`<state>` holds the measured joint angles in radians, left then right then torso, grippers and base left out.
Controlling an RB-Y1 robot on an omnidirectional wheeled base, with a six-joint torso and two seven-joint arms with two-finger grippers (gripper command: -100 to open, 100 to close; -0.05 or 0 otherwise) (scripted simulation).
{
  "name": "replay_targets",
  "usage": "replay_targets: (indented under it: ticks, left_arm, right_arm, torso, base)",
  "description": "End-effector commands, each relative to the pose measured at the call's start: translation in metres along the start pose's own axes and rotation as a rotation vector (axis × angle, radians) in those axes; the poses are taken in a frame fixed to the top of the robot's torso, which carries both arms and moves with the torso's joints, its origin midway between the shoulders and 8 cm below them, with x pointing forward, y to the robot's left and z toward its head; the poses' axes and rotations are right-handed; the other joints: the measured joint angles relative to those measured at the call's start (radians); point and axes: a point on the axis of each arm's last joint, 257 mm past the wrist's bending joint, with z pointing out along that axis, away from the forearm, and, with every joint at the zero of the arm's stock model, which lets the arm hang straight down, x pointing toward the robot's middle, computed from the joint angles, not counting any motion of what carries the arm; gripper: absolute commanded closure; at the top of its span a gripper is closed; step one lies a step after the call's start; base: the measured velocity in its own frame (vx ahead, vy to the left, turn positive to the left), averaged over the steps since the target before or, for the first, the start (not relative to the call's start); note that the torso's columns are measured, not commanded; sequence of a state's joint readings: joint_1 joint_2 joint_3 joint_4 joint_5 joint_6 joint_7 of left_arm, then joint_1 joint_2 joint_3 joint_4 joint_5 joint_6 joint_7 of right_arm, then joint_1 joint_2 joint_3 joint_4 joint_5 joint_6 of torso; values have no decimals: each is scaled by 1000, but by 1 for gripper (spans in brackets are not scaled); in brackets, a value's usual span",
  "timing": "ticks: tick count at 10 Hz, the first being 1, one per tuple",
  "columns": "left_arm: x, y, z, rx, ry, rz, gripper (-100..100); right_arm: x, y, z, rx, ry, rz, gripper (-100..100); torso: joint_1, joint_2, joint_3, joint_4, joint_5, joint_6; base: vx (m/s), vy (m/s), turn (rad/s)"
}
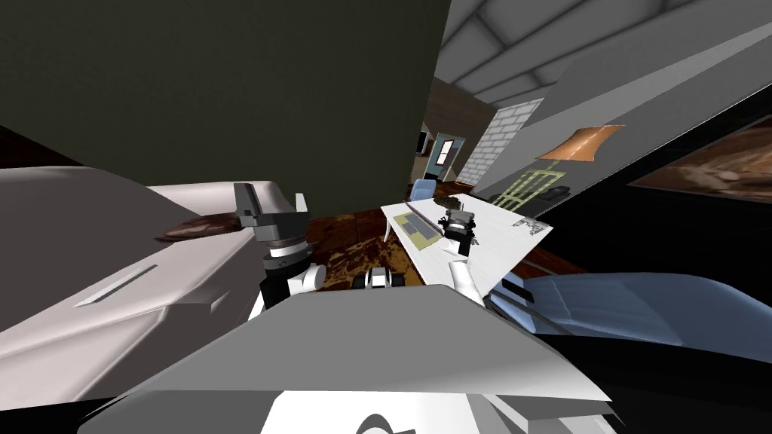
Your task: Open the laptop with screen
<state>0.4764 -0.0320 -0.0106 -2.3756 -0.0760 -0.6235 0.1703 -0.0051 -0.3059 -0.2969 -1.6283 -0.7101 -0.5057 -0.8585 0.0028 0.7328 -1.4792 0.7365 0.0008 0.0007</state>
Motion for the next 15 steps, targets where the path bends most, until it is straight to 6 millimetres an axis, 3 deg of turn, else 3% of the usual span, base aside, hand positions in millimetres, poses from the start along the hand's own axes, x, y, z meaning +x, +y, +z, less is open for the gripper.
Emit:
replay_targets:
  ticks: [1, 2, 3, 5, 7, 8, 15]
  left_arm:
    - [0, 0, 0, 0, 0, 0, 0]
    - [0, 0, 0, 0, 0, 0, 0]
    - [0, 0, 0, 0, 0, 0, 0]
    - [0, 0, 0, 0, 0, 0, 0]
    - [0, 0, 0, 0, 0, 0, 0]
    - [0, 0, 0, 0, 0, 0, 0]
    - [0, 0, 0, 0, 0, 0, 0]
  right_arm:
    - [9, 23, -4, -72, 35, 42, 100]
    - [12, 26, -5, -83, 47, 42, 100]
    - [11, 37, -26, -139, 39, 152, 100]
    - [23, 62, -39, -194, 66, 188, 100]
    - [20, 84, -50, -262, 74, 218, 100]
    - [23, 78, -35, -231, 65, 216, -100]
    - [40, 82, -3, -204, 64, 238, -100]
  torso:
    - [0, -1, -1, 0, 0, 0]
    - [-2, 1, 1, 0, 0, -1]
    - [-3, 4, 2, 1, -1, -1]
    - [-6, 12, 8, 4, -2, -1]
    - [-1, 3, 2, 1, 0, 0]
    - [-1, 0, 0, 0, 0, 0]
    - [-3, 5, 3, 2, -1, -1]
  base:
    - [16, 15, -36]
    - [14, 7, 5]
    - [-90, -76, 317]
    - [-113, -66, 468]
    - [-39, 4, 106]
    - [-4, 31, -82]
    - [9, 31, -54]
